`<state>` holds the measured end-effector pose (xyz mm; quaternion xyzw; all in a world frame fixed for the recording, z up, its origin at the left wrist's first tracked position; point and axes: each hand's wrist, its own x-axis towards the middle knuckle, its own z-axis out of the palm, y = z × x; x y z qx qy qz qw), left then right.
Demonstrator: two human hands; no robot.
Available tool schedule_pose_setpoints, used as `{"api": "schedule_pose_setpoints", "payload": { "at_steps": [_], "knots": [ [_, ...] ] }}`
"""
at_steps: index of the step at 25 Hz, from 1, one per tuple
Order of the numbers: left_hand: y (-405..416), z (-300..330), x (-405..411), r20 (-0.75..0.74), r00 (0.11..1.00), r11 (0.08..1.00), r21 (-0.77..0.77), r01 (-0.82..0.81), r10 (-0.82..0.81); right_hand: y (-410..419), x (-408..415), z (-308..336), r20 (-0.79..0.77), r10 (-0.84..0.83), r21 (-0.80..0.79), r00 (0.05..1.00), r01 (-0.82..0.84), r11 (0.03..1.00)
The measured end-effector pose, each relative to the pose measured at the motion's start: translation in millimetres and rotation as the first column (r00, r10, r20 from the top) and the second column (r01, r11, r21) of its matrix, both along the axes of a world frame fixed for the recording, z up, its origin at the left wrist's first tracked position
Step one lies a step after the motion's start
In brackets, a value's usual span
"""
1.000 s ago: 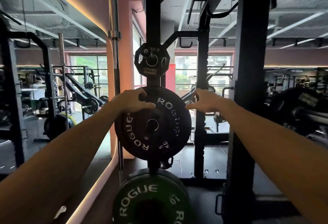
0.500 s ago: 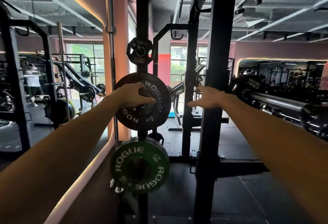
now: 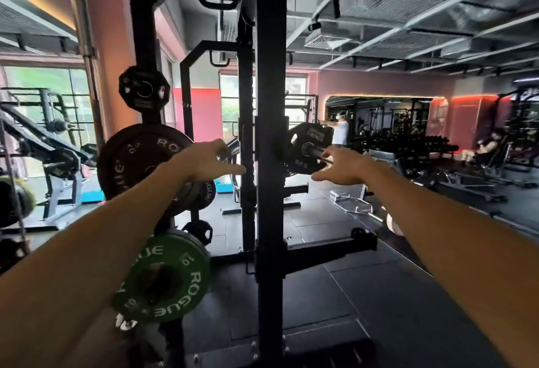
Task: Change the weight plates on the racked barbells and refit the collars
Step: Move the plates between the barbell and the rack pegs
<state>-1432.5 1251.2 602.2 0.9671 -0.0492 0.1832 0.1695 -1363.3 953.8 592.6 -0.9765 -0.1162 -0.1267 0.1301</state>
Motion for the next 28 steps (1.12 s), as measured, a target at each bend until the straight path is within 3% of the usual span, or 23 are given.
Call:
{"api": "schedule_pose_setpoints", "payload": {
  "at_steps": [7, 13, 19, 28],
  "knots": [
    [-139, -6, 73, 0.01, 0.999, 0.999, 0.013, 0.046, -0.046, -152, 38, -5, -0.004, -0.101, 0.018, 0.995, 0.101, 0.995],
    [-217, -8, 137, 0.054, 0.998, 0.996, -0.082, -0.036, 0.041, -233, 116, -8, -0.003, -0.023, 0.014, 1.0, 0.023, 1.0],
    [-226, -9, 183, 0.062, 0.983, 0.984, -0.063, -0.166, 0.17, -245, 189, -24, -0.061, 0.085, 0.051, 0.994, -0.082, 0.995],
    [-192, -21, 314, 0.079, 0.964, 0.967, -0.02, -0.252, 0.253, -208, 324, -37, -0.002, 0.135, 0.055, 0.991, -0.135, 0.989]
  ]
}}
